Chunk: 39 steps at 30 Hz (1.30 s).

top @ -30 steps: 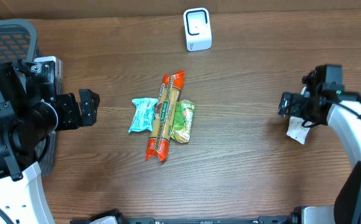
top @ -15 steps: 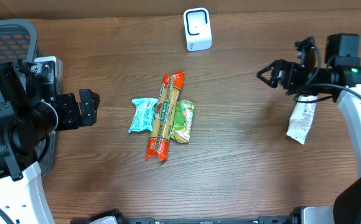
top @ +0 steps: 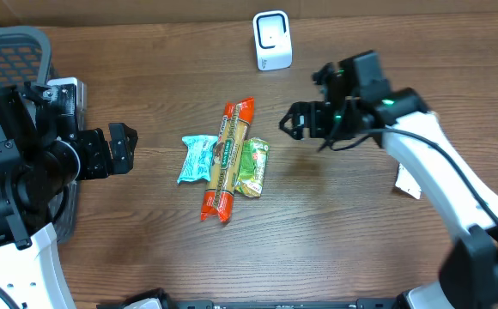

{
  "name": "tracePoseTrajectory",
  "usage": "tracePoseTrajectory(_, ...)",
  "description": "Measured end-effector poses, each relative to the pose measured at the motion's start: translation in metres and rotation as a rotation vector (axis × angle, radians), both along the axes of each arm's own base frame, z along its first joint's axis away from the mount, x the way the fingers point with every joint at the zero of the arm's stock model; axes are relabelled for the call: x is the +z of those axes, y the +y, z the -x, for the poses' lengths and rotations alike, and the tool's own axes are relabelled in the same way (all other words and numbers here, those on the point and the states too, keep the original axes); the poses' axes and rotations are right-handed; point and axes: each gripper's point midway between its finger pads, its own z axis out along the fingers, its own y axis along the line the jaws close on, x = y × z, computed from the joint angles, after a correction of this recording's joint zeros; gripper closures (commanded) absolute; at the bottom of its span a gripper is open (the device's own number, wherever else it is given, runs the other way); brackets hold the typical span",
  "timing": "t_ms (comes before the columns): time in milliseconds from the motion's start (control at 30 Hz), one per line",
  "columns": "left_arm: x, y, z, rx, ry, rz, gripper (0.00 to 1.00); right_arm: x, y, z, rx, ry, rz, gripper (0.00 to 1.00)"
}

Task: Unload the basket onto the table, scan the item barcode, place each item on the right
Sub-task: 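Reach the right gripper to the green tea pouch and grasp it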

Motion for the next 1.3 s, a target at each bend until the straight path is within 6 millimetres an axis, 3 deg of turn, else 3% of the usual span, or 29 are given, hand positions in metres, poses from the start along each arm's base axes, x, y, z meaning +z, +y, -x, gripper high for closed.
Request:
tracePoseTrajectory(167, 0.000, 0.000, 0.000, 0.000, 0.000, 0.000, 0.00, -0.052, 0.020, 0.007, 0.002, 0.150, 0.054, 0.14)
tracePoseTrajectory(300, 0.000, 0.000, 0.000, 0.000, 0.000, 0.000, 0.00, -0.075, 0.035, 0.015, 0.008, 0.206, 0.073, 0.18)
tracePoseTrajectory(667, 0.000, 0.000, 0.000, 0.000, 0.000, 0.000, 0.00, -0.109, 0.070, 0.025, 0.024, 0.246, 0.085, 0.42)
tracePoseTrajectory(967, 0.000, 0.000, 0.000, 0.000, 0.000, 0.000, 0.00, -0.119, 0.067, 0.044, -0.037, 0.351, 0.137, 0.51)
tracePoseTrajectory(1133, 0.000, 0.000, 0.000, 0.000, 0.000, 0.000, 0.00, -0.121, 0.075, 0.050, -0.036, 0.363, 0.140, 0.62)
tracePoseTrajectory(1167, 0.000, 0.000, 0.000, 0.000, 0.000, 0.000, 0.00, -0.121, 0.077, 0.051, -0.034, 0.364, 0.139, 0.65)
tracePoseTrajectory(1267, 0.000, 0.000, 0.000, 0.000, 0.000, 0.000, 0.00, -0.124, 0.081, 0.054, -0.035, 0.373, 0.141, 0.92)
tracePoseTrajectory(1300, 0.000, 0.000, 0.000, 0.000, 0.000, 0.000, 0.01, -0.127, 0.081, 0.055, -0.038, 0.381, 0.146, 0.96)
